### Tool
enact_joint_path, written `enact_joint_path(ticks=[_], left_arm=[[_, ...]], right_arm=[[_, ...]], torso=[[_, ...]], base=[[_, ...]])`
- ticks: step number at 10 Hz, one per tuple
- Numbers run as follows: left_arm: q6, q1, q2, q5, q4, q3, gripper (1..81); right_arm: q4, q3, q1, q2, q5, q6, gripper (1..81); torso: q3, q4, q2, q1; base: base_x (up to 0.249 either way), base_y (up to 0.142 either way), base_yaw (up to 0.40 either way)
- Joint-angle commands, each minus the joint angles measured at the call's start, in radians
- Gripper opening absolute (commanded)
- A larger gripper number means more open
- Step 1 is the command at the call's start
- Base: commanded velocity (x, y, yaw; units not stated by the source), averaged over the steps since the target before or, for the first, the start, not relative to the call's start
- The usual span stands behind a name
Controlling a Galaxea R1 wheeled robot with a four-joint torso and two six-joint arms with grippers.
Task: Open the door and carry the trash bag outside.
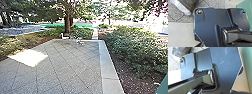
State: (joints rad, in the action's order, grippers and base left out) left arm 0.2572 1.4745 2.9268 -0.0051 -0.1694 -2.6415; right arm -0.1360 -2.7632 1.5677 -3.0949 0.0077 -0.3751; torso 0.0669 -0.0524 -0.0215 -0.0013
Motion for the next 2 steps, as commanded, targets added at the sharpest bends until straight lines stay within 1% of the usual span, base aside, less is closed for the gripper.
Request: enact_joint_path(ticks=[1,2], left_arm=[[0.010,0.000,0.048,-0.045,0.036,-0.076,81.1],[0.017,0.011,0.074,-0.070,0.036,-0.127,81.1]], right_arm=[[0.003,0.010,-0.030,-0.009,-0.020,-0.004,81.1],[0.003,0.010,-0.027,-0.009,-0.003,-0.004,81.1]], torso=[[0.000,0.000,0.000,0.001],[0.000,0.000,0.000,0.001]], base=[[0.000,0.000,0.000],[0.000,0.000,0.000]])
